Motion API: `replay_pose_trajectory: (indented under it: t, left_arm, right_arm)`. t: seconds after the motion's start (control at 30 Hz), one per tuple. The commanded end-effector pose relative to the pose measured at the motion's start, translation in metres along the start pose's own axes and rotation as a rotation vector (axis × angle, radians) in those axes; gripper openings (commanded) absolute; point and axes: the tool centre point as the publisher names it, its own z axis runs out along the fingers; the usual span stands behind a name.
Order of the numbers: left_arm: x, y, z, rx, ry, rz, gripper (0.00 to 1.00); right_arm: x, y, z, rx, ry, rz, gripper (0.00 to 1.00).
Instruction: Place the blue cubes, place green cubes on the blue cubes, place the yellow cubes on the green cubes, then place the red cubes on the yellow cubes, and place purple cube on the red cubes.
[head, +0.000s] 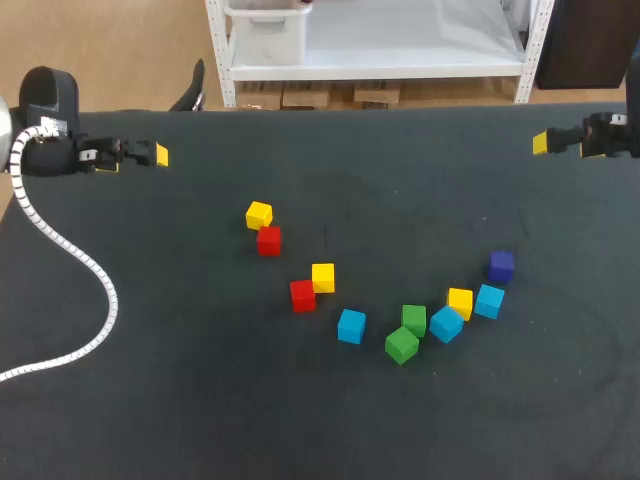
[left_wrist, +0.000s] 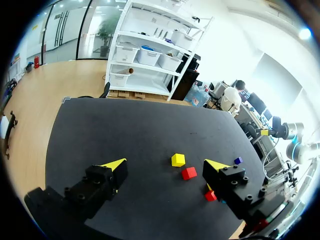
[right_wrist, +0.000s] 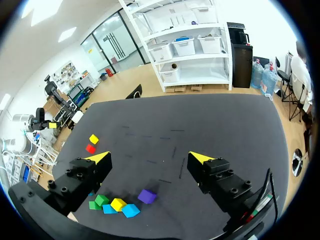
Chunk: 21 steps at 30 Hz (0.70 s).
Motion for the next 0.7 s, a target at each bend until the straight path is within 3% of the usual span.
replay_pose_trajectory:
  t: [0.03, 0.4, 0.5, 0.67, 0.7]
  left_arm:
    - [-0.001, -0.002, 0.000, -0.008, 0.005, -0.002, 1.00]
    - [-0.001, -0.002, 0.000, -0.008, 0.005, -0.002, 1.00]
    - [-0.008, 0.005, -0.002, 0.025, 0.060, 0.185, 1.00]
    - [-0.016, 0.014, -0.008, 0.091, 0.191, 0.621, 1.00]
    - [-0.017, 0.015, -0.008, 0.102, 0.207, 0.669, 1.00]
  right_arm:
    - [0.000, 0.000, 0.000, 0.002, -0.001, 0.000, 1.00]
    - [0.000, 0.000, 0.000, 0.002, -0.001, 0.000, 1.00]
    - [0.000, 0.000, 0.000, 0.002, -0.001, 0.000, 1.00]
    - [0.000, 0.000, 0.000, 0.002, -0.001, 0.000, 1.00]
    - [0.000, 0.000, 0.000, 0.002, -0.001, 0.000, 1.00]
